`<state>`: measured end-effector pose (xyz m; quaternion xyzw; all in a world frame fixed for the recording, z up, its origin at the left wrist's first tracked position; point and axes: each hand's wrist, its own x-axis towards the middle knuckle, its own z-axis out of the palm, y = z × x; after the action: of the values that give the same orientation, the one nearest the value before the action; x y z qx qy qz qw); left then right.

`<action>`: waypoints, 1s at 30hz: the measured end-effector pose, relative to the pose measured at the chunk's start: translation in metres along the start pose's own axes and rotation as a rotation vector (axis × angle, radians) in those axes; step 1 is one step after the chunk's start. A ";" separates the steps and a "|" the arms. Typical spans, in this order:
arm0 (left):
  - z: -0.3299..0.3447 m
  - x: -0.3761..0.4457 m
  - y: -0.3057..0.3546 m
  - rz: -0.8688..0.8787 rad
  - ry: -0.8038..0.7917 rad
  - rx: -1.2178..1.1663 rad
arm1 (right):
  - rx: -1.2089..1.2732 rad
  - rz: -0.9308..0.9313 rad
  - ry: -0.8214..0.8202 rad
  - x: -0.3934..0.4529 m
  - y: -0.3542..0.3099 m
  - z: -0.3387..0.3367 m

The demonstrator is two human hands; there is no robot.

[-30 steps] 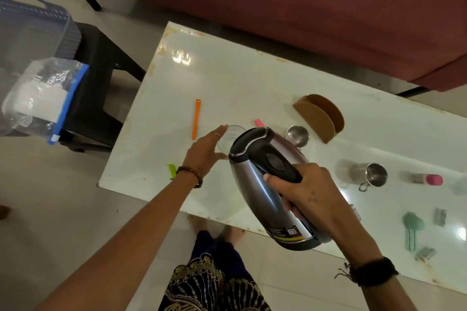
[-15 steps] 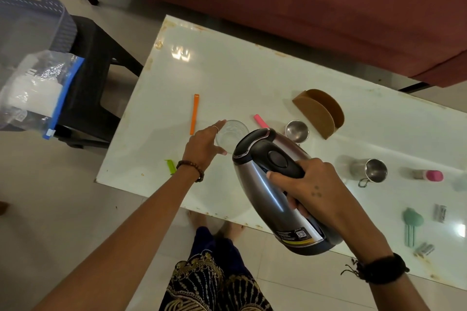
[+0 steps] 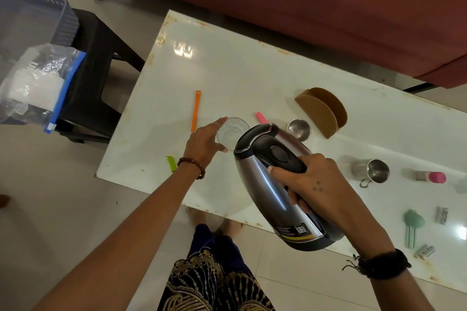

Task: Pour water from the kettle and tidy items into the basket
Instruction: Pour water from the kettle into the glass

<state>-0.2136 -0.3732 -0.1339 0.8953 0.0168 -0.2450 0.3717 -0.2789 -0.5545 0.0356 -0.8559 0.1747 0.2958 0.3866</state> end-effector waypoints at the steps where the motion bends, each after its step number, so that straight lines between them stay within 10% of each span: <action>1: 0.000 0.000 0.000 0.000 0.003 -0.019 | -0.003 0.002 -0.002 0.000 0.000 0.000; 30: 0.004 0.000 0.000 0.000 0.000 0.005 | -0.024 -0.056 -0.068 0.007 0.005 0.001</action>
<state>-0.2150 -0.3764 -0.1365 0.8962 0.0164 -0.2452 0.3694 -0.2760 -0.5577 0.0277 -0.8545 0.1336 0.3159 0.3900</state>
